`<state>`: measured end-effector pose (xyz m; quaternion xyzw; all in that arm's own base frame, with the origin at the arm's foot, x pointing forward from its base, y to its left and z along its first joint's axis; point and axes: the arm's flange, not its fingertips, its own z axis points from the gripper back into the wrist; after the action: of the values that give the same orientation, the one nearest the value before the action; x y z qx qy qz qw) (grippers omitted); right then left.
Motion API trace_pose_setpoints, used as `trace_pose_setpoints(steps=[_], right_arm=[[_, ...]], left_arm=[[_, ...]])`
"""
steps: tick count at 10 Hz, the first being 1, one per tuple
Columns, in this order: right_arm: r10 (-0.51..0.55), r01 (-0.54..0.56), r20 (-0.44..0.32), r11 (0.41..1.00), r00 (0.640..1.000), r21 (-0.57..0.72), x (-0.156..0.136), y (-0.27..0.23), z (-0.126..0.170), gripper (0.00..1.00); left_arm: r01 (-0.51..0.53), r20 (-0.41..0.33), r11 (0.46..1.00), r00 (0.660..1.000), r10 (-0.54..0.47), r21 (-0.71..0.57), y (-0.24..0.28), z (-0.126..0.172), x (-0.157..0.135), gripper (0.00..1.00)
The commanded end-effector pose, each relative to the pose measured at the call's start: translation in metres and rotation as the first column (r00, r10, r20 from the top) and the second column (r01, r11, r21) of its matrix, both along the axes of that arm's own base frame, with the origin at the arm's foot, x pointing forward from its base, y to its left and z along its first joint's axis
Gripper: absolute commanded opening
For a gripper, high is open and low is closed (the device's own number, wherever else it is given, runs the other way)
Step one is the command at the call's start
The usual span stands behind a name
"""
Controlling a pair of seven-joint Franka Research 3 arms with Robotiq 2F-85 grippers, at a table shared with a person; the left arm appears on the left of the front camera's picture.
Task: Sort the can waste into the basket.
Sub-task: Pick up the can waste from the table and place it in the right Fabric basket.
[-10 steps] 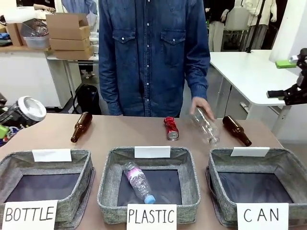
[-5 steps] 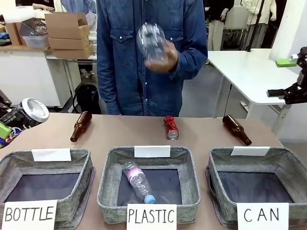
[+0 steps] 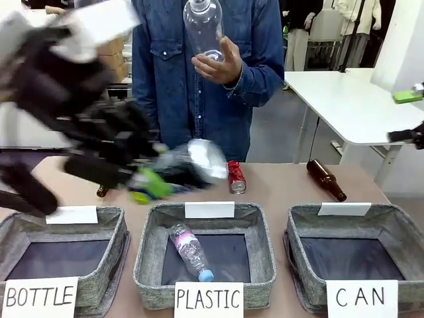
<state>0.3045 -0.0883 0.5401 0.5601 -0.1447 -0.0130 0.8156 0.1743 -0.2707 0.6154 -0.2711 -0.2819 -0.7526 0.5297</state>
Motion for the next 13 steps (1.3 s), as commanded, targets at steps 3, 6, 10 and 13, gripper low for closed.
trace_pose_setpoints(steps=[3, 6, 10, 13], right_arm=[[-0.056, 0.053, -0.007, 0.979, 0.998, -0.199, -0.071, -0.119, 0.02, 1.0], [0.015, 0.001, 0.07, 0.975, 0.997, -0.221, -0.138, -0.167, -0.005, 1.0], [-0.051, 0.055, 0.025, 0.972, 0.998, -0.227, -0.13, -0.159, 0.004, 1.0], [-0.051, 0.055, 0.025, 0.972, 0.998, -0.227, -0.13, -0.159, 0.004, 1.0]], left_arm=[[0.22, 0.162, 0.97, 0.959, -0.234, 0.099, -0.225, 0.002, 0.035, 0.37], [0.269, 0.175, 0.938, 0.935, -0.309, 0.219, -0.359, -0.027, 0.048, 0.37], [0.215, 0.13, 0.907, 0.952, -0.278, 0.362, -0.403, -0.084, 0.061, 0.37], [0.082, 0.21, 0.92, 0.962, -0.173, 0.383, -0.398, -0.084, 0.073, 0.37]])
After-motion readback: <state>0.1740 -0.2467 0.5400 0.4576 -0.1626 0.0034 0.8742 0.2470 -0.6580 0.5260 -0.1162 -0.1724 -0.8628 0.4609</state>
